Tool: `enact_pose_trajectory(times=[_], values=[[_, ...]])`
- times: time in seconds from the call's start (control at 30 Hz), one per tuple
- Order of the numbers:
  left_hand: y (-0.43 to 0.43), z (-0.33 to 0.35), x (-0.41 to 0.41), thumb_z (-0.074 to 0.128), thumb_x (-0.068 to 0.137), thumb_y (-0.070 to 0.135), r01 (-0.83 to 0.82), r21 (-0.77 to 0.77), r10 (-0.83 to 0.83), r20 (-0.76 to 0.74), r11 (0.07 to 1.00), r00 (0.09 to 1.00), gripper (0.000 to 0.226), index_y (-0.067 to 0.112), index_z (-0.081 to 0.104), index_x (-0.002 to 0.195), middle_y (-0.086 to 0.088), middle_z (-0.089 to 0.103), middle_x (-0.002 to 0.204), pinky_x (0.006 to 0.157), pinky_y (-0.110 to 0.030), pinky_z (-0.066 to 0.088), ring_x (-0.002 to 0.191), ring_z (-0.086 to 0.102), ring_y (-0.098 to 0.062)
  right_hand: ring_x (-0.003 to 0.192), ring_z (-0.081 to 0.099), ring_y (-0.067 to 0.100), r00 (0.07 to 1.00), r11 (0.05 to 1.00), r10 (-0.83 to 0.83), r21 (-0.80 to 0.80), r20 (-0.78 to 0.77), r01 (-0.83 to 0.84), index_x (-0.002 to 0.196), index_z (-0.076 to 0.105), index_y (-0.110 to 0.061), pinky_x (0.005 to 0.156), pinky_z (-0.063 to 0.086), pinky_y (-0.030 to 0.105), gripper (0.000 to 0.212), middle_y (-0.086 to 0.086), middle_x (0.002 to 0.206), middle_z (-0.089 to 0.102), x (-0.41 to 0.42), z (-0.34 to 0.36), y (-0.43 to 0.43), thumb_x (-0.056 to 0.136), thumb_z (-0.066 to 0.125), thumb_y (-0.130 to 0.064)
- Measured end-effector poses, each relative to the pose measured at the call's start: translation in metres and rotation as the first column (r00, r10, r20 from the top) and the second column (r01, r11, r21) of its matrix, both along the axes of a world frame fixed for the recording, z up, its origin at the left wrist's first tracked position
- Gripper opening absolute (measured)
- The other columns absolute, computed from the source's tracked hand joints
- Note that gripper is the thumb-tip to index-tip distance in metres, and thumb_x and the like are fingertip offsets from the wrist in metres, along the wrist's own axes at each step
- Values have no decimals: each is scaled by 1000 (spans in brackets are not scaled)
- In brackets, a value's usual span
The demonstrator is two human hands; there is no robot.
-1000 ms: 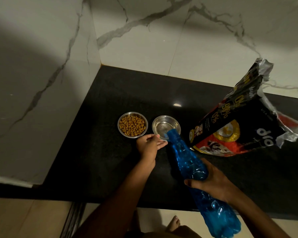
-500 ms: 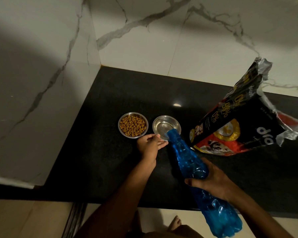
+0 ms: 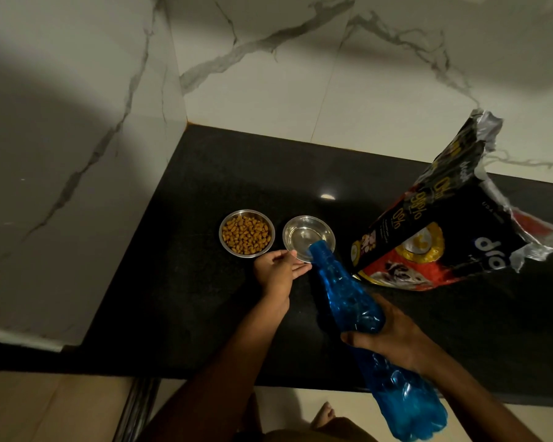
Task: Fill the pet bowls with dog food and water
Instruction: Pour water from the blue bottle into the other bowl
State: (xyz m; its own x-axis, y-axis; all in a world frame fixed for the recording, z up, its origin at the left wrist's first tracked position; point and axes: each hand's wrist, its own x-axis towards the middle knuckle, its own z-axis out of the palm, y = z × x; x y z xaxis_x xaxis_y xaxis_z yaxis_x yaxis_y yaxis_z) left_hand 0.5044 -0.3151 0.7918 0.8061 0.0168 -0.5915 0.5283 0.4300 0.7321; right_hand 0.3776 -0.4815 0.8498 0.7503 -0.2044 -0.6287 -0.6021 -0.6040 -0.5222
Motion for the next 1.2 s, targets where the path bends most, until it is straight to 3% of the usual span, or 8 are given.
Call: enact_pose_trajectory(times=[0.13, 0.23, 0.43, 0.53, 0.77, 0.87, 1.07, 1.2], values=[[0, 1, 0, 60, 91, 1, -4, -11, 4, -5, 1000, 1000, 24, -4, 59, 114, -23, 71, 90, 60, -26, 60, 73, 75, -27, 134, 42, 19, 1000, 1000, 7, -16, 1, -7, 154, 15, -29, 107, 42, 39, 136, 0, 153, 37, 0, -2, 0, 42, 79, -73], [0, 2, 1, 60, 91, 0, -19, -18, 19, -17, 1000, 1000, 23, -5, 59, 114, -25, 71, 91, 59, -26, 60, 74, 75, -29, 133, 42, 18, 1000, 1000, 4, -6, 10, -4, 154, 13, -28, 106, 42, 36, 132, -1, 153, 36, -1, -1, 1, 48, 81, -68], [4, 5, -1, 62, 90, 0, -12, -51, 11, -14, 999, 1000, 22, -7, 61, 111, -26, 70, 90, 60, -29, 61, 77, 74, -32, 103, 47, -1, 993, 996, -1, 93, 122, -10, 127, 29, -45, 88, 41, 19, 83, -26, 110, 44, -8, 4, 2, 66, 85, -44], [7, 6, -2, 62, 90, 1, 10, -74, -12, -25, 997, 1000, 22, -8, 62, 110, -27, 70, 92, 61, -29, 61, 79, 74, -33, 99, 50, -7, 984, 992, -20, 126, 179, -3, 114, 34, -54, 87, 42, 18, 74, -31, 108, 46, -10, 9, 3, 63, 87, -45], [11, 10, -17, 59, 92, 3, 78, -106, -84, -55, 991, 995, 21, -3, 60, 112, -25, 69, 97, 70, -31, 62, 87, 73, -33, 120, 52, -5, 927, 983, -73, 182, 367, 6, 139, 34, -51, 105, 46, 34, 105, -24, 132, 55, -23, 16, 5, 50, 90, -55], [8, 16, -32, 59, 92, 2, 127, -124, -133, -44, 984, 990, 17, -2, 62, 108, -27, 70, 96, 69, -33, 62, 83, 74, -34, 124, 52, -3, 888, 975, -111, 223, 445, 10, 140, 32, -52, 105, 45, 35, 108, -25, 133, 55, -32, 22, 6, 49, 91, -53], [-14, 43, -59, 57, 93, 2, 316, -113, -303, 121, 942, 945, 11, -2, 64, 100, -21, 70, 83, 61, -29, 60, 69, 73, -29, 117, 56, -7, 758, 971, -177, 239, 628, 28, 135, 42, -43, 96, 47, 21, 93, -30, 125, 59, -47, 39, 2, 57, 92, -29], [-39, 61, -77, 59, 92, 5, 546, 83, -541, 319, 834, 778, 12, 0, 65, 101, -13, 72, 83, 58, -29, 57, 61, 69, -19, 116, 54, -12, 615, 967, -248, 228, 749, 113, 133, 42, -38, 91, 44, 5, 92, -37, 120, 58, -56, 47, -10, 57, 91, -16]])
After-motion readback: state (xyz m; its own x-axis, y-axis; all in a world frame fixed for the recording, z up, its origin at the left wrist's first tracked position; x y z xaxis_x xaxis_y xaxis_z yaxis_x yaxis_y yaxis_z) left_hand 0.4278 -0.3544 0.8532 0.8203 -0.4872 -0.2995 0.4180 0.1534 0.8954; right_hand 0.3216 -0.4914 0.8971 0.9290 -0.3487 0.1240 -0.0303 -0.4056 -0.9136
